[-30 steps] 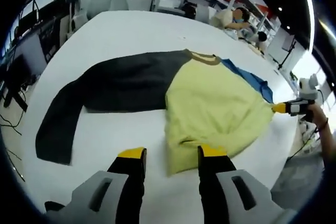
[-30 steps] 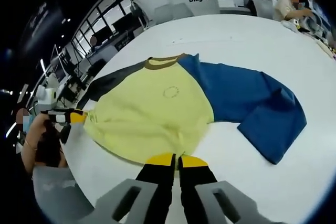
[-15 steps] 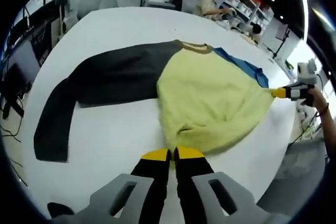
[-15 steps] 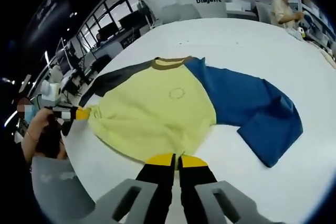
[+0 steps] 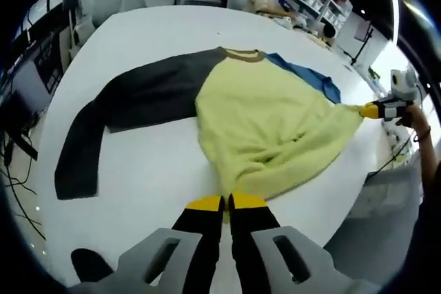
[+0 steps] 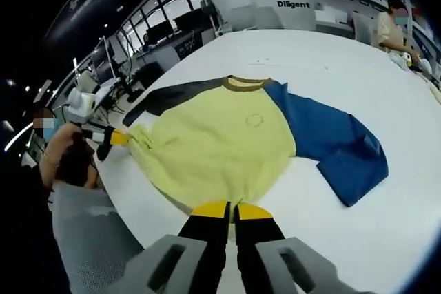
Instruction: Fold the garment on the visible template until the final outline fits inside the template.
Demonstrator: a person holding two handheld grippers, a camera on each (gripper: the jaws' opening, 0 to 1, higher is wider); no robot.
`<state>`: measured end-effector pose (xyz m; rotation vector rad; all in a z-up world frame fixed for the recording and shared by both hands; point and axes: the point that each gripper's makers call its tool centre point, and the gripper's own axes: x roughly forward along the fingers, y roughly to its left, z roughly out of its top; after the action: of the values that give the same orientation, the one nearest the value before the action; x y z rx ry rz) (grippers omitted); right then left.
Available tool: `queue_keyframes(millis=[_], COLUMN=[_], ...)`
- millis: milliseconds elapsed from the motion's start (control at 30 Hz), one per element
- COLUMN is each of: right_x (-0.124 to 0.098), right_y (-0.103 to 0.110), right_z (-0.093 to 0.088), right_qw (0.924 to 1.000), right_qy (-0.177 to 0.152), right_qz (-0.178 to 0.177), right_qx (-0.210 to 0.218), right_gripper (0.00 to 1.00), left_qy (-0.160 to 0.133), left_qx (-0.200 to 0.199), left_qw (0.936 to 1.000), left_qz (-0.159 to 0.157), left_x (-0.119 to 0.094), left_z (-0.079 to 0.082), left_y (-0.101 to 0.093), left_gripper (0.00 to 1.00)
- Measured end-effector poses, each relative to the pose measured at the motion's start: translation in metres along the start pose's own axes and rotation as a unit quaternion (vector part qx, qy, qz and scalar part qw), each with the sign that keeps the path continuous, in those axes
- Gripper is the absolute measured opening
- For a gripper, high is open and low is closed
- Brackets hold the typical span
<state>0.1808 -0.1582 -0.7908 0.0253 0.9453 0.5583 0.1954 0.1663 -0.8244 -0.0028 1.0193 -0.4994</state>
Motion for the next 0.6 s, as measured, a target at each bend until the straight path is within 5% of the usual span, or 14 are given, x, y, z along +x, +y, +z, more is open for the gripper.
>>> queue_keyframes(millis=[600], right_x=[-0.027], right_y=[0.017], right_z=[-0.061], right_qw=[0.9975], right_qy=[0.067], right_qz=[-0.024], right_qx=[0.003], right_gripper=[0.0], left_qy=[0.054], left_qx=[-0.005], left_qw=[0.9978], left_qz=[-0.037], left_x=[-0.019], left_z=[-0.049], left_y=[-0.034], left_gripper=[0.04])
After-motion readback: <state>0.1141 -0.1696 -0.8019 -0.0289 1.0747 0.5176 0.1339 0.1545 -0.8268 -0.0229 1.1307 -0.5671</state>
